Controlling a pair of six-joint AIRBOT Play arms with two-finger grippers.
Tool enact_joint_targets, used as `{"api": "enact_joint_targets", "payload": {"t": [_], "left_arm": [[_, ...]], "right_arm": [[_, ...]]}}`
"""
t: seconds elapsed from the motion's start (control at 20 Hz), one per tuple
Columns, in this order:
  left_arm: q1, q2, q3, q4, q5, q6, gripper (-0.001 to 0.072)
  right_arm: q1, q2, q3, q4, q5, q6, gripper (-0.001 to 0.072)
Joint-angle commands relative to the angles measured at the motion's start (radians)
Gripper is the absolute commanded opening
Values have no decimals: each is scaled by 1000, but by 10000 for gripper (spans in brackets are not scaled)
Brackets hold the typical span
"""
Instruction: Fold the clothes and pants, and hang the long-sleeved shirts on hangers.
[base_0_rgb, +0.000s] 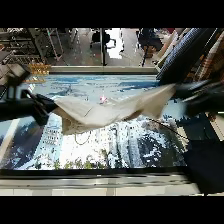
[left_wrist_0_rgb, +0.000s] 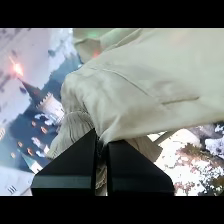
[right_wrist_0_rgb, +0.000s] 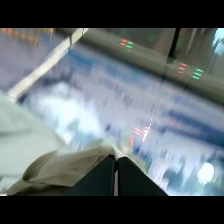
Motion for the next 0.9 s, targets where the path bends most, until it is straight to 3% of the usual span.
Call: {"api": "enact_joint_targets", "payload": {"t": [0.0,0.2,0.4,0.65,0.85], "left_arm": [[10,80,187,-146,-163,-15,14],[10,140,338,-313,-180,-212,14],[10,100,315,-224,-185,-365,12],[10,-167,43,-173,-133,-370,14],[29,-528,12,-166,195,-362,15]], "right_arm": [[-35,77,249,-35,-197,-35,11],[-35,-20,439,-37,-350,-100,11],[-35,-255,478,-52,-303,-125,11],[-56,-742,450,-42,-228,-125,12],[-56,-1080,451,-26,-494,-101,15]]}}
